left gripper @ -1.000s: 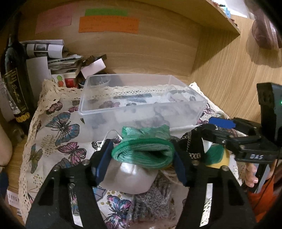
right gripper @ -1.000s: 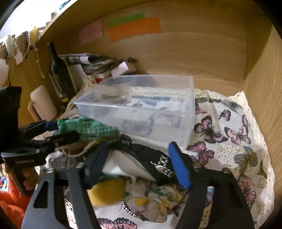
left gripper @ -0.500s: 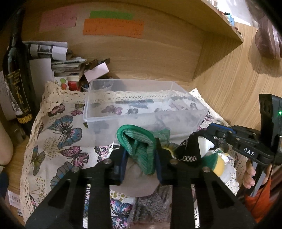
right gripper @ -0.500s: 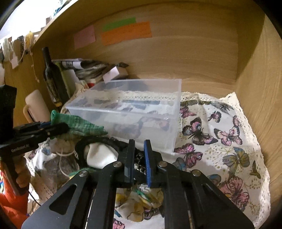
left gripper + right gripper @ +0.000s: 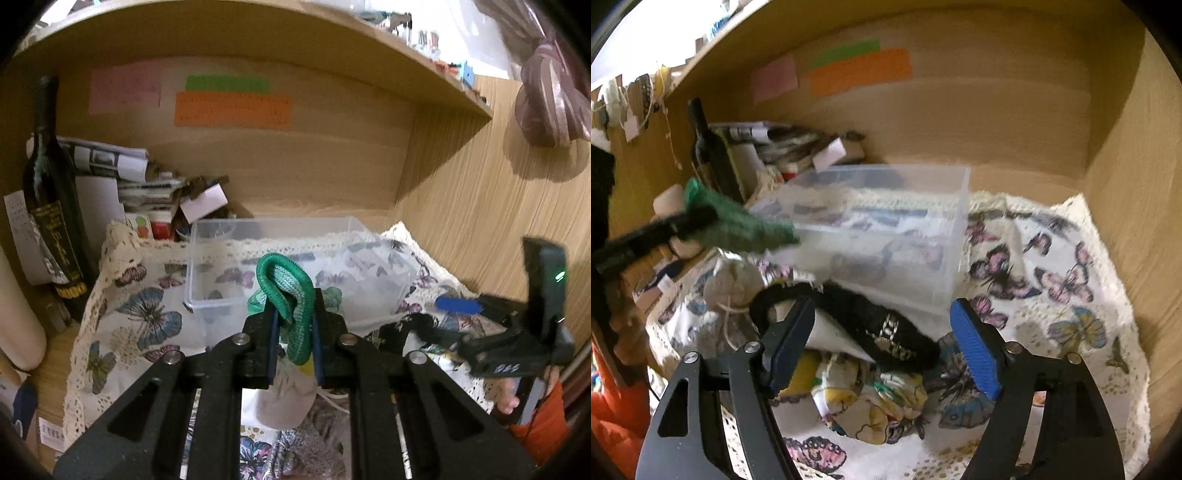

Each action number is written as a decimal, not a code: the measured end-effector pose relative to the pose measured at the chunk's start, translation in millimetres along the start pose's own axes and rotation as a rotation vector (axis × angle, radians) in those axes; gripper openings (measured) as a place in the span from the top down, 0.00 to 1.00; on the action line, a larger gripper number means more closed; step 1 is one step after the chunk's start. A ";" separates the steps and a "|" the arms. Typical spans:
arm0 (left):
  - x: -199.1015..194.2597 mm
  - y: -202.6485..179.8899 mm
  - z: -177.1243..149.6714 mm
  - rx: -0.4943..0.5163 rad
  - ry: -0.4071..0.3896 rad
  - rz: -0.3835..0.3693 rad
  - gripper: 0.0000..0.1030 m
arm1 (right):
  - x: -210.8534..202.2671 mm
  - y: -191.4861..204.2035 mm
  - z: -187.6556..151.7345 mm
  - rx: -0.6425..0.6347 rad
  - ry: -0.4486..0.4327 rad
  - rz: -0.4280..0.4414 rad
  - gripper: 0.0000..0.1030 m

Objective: Organize soft objects
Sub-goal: 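Carry the green strap with the left gripper while the right gripper carries the black item over the box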

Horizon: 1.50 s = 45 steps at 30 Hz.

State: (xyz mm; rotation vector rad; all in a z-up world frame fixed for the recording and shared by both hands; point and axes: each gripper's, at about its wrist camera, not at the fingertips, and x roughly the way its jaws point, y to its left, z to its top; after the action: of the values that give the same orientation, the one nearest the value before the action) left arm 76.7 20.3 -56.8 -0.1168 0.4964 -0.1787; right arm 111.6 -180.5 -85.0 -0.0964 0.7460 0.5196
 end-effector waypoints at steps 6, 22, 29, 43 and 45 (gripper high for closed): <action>-12.7 2.9 11.3 -0.004 -0.049 0.011 0.86 | 13.8 -4.1 -2.3 0.000 0.040 0.039 0.68; -16.8 3.3 40.9 0.012 -0.122 0.059 0.86 | -44.7 20.6 45.0 -0.081 -0.244 -0.041 0.86; -6.7 10.0 59.7 -0.007 -0.140 0.076 0.86 | -54.9 20.9 74.0 -0.066 -0.341 -0.046 0.86; 65.4 20.5 69.3 0.003 0.001 0.130 0.86 | 13.4 13.8 108.1 -0.062 -0.223 -0.112 0.86; 77.8 21.4 67.2 0.013 0.028 0.142 0.86 | 24.6 10.9 109.0 -0.061 -0.194 -0.119 0.86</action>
State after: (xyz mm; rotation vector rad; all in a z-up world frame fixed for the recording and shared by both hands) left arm 179.4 30.4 -37.4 -0.0663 0.5299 -0.0443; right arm 189.4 -131.9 -20.2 -0.1443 0.5312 0.4310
